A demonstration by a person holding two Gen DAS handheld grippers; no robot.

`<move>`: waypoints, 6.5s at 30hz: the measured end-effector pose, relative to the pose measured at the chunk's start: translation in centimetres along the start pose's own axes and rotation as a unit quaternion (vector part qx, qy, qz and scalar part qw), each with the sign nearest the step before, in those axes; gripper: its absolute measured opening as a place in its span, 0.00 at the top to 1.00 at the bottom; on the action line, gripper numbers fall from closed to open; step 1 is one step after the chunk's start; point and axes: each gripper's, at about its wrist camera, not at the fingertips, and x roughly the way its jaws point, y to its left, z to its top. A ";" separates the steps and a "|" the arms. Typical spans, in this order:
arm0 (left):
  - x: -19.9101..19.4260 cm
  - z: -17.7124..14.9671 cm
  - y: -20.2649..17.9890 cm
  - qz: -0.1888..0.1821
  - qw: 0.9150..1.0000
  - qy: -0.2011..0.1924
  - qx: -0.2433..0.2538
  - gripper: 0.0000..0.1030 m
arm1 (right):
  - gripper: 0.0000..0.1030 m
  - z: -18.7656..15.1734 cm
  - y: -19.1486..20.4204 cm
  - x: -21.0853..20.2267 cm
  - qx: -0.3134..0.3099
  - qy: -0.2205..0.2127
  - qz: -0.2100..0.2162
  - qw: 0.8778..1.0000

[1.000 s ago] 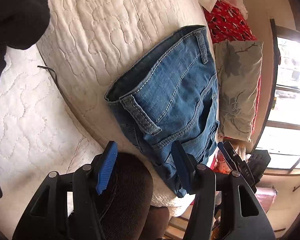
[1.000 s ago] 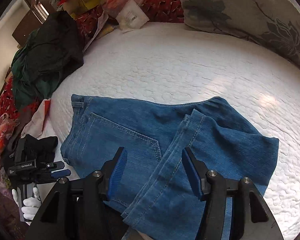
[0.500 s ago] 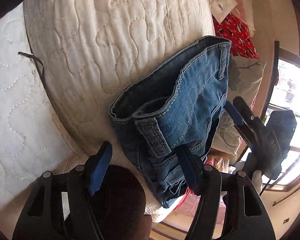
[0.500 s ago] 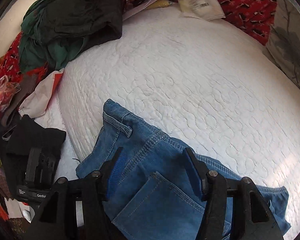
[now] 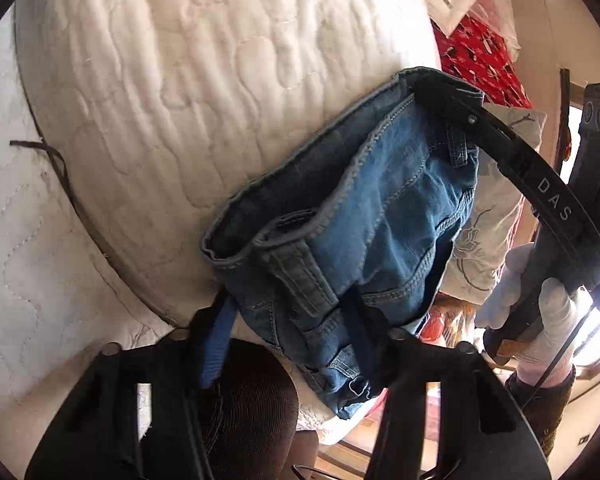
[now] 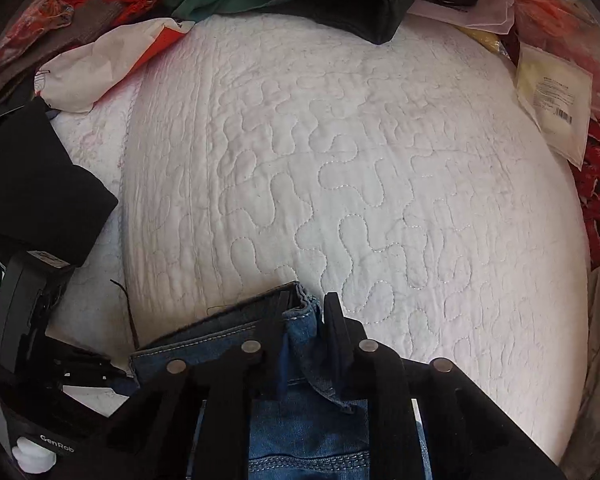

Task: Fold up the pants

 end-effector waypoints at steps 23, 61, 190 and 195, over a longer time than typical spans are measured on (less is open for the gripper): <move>1.8 -12.8 -21.0 0.085 0.926 0.003 0.368 0.76 | 0.97 -23.7 -7.9 -17.4 0.239 -0.181 0.006 0.954; 3.2 -9.1 -12.4 -0.003 0.993 0.105 0.059 0.23 | 0.30 -25.4 -15.7 -8.4 0.430 -0.146 0.144 0.879; 11.9 -5.7 -20.2 0.312 0.868 -0.078 0.378 0.00 | 0.43 -52.3 -7.7 -10.3 0.693 -0.232 0.020 0.682; 12.5 -3.8 -19.0 0.311 0.883 -0.051 0.348 0.00 | 0.40 -52.6 -7.9 -10.0 0.701 -0.236 0.033 0.672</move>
